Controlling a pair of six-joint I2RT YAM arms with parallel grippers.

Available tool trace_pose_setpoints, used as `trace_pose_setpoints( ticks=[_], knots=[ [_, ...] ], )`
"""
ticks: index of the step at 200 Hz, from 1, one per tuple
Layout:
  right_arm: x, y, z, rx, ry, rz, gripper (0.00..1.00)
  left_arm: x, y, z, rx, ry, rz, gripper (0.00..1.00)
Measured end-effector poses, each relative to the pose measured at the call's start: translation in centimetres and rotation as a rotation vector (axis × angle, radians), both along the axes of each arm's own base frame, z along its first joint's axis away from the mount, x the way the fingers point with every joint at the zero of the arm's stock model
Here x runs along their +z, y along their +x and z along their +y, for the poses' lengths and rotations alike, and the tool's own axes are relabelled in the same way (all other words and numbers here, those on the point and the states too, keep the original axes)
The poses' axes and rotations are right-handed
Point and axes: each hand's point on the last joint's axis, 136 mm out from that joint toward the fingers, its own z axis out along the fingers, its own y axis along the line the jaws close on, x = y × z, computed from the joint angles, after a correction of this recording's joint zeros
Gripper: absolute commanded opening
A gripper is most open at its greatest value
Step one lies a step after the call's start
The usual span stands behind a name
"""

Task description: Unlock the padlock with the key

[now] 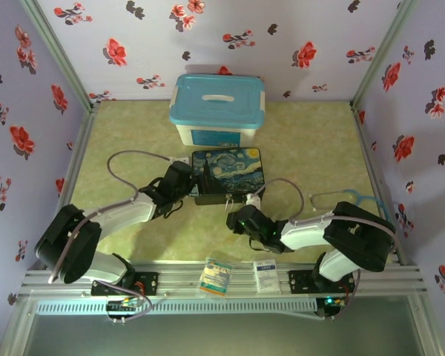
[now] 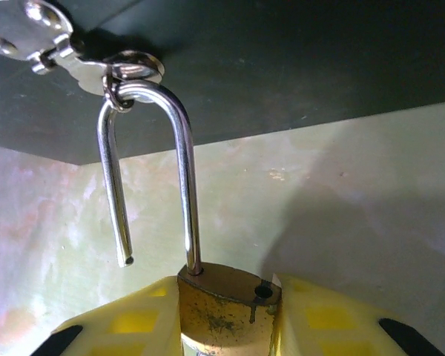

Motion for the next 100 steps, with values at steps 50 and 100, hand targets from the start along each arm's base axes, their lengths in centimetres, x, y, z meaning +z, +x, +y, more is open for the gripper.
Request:
trace_pose_setpoints(
  ticks=[50, 100],
  knots=[
    [0.0, 0.2, 0.1, -0.151, 0.03, 0.007, 0.25, 0.2, 0.7, -0.1, 0.0, 0.008, -0.04, 0.5],
    [0.3, 1.3, 0.2, -0.295, 0.157, -0.002, 0.24, 0.1, 1.4, 0.2, 0.013, -0.019, -0.083, 0.47]
  ],
)
